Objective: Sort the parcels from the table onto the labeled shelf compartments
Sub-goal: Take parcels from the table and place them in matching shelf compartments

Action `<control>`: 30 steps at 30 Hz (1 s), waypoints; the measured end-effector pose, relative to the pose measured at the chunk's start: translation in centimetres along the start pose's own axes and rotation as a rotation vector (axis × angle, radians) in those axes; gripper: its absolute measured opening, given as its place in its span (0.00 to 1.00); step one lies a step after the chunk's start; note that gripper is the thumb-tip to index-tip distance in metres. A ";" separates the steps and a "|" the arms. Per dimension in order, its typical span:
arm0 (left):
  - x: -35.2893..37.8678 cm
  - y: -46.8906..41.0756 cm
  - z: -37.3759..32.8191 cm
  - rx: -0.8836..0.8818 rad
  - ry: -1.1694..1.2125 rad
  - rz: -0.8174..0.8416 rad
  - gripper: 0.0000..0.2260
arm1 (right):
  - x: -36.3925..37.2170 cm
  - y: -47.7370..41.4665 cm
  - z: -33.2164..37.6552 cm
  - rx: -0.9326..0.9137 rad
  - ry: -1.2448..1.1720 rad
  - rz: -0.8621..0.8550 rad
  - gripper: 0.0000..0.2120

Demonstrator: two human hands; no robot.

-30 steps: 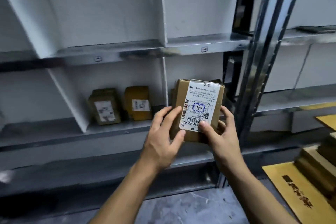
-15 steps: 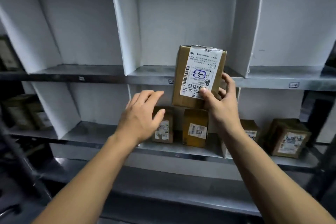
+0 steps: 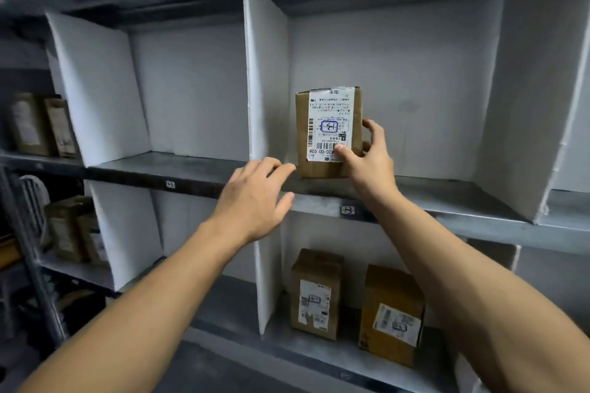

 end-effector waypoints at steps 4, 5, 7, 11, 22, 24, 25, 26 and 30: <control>1.7 -0.6 1.8 -0.017 0.016 0.008 0.21 | 3.1 -1.7 -2.4 0.059 0.058 0.027 0.29; 1.9 -0.9 2.2 -0.020 0.027 0.003 0.21 | 3.6 -2.1 -2.7 0.061 0.075 0.028 0.30; 2.4 -1.5 2.9 -0.012 0.043 -0.006 0.21 | 4.2 -2.8 -3.2 0.064 0.104 0.034 0.31; 3.6 -2.3 4.2 0.016 0.084 0.003 0.21 | 5.5 -2.6 -3.8 0.074 0.203 0.098 0.38; 4.1 -2.3 7.0 0.132 0.236 0.039 0.21 | 5.8 -2.5 -3.4 0.154 0.338 0.079 0.40; 3.9 -1.8 6.9 0.163 0.282 0.036 0.21 | 5.5 -2.2 -2.9 0.183 0.384 0.057 0.41; 3.7 -1.6 6.9 0.177 0.305 0.033 0.21 | 5.3 -1.9 -2.5 0.192 0.403 0.042 0.41; 3.5 -1.4 6.8 0.189 0.328 0.029 0.20 | 5.2 -1.5 -2.0 0.189 0.417 0.026 0.42; 2.9 -0.5 6.2 0.238 0.436 0.012 0.20 | 3.8 1.7 0.8 0.092 0.469 -0.075 0.31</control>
Point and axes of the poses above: each hand's wrist, its own y-axis away from the middle knuckle, its own x-axis out of the palm, z = x × y, the point moved 7 cm from there along -y, towards the middle knuckle, and after that the axes turned 6 degrees about -x, right-handed, at the moved point
